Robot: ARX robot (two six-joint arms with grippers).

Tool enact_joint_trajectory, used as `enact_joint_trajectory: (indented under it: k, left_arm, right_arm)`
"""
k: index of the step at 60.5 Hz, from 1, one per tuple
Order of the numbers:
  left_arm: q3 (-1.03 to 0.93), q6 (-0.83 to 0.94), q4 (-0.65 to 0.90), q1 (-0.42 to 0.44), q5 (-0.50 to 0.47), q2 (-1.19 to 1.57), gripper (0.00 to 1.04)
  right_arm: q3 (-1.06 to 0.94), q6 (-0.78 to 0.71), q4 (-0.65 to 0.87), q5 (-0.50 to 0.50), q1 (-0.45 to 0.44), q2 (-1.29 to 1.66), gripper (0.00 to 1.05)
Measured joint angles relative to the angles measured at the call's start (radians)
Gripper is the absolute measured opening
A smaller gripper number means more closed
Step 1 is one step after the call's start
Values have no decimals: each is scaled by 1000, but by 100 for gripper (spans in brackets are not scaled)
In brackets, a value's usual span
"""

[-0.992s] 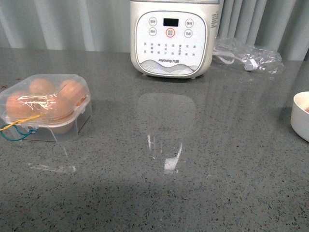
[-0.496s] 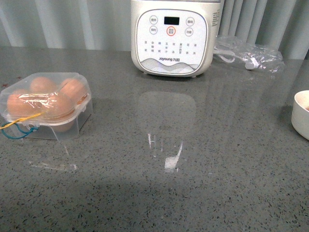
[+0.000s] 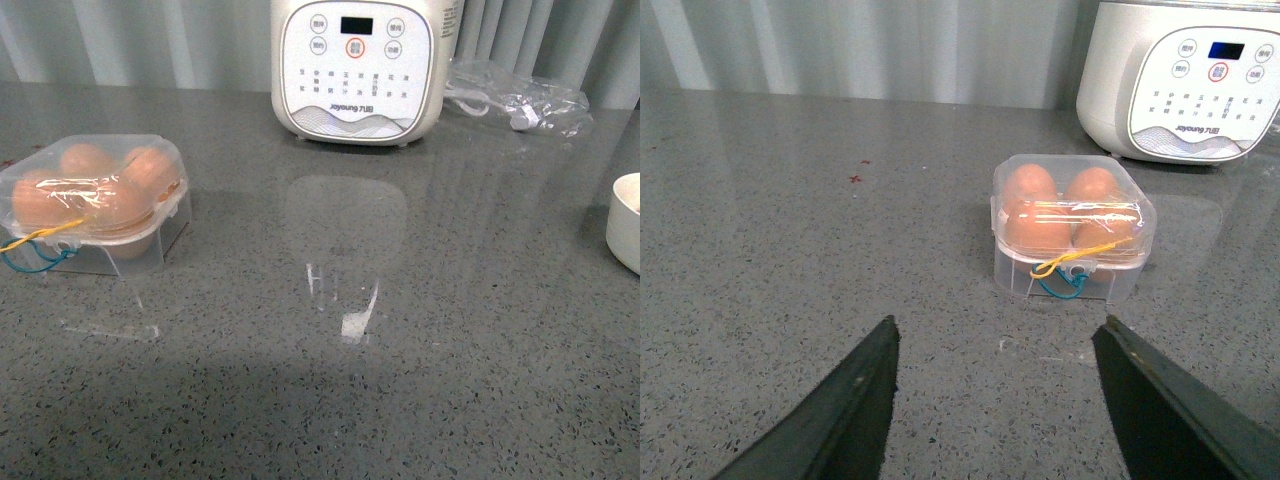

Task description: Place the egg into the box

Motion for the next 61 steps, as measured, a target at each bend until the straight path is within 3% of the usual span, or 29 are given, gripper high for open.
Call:
enact_joint_trajectory:
  k: [8,61]
  left_arm:
    - [0,0,0,0,0,0,100]
    - [0,0,0,0,0,0,98]
  right_arm:
    - [0,0,0,0,0,0,98]
    - [0,0,0,0,0,0,98]
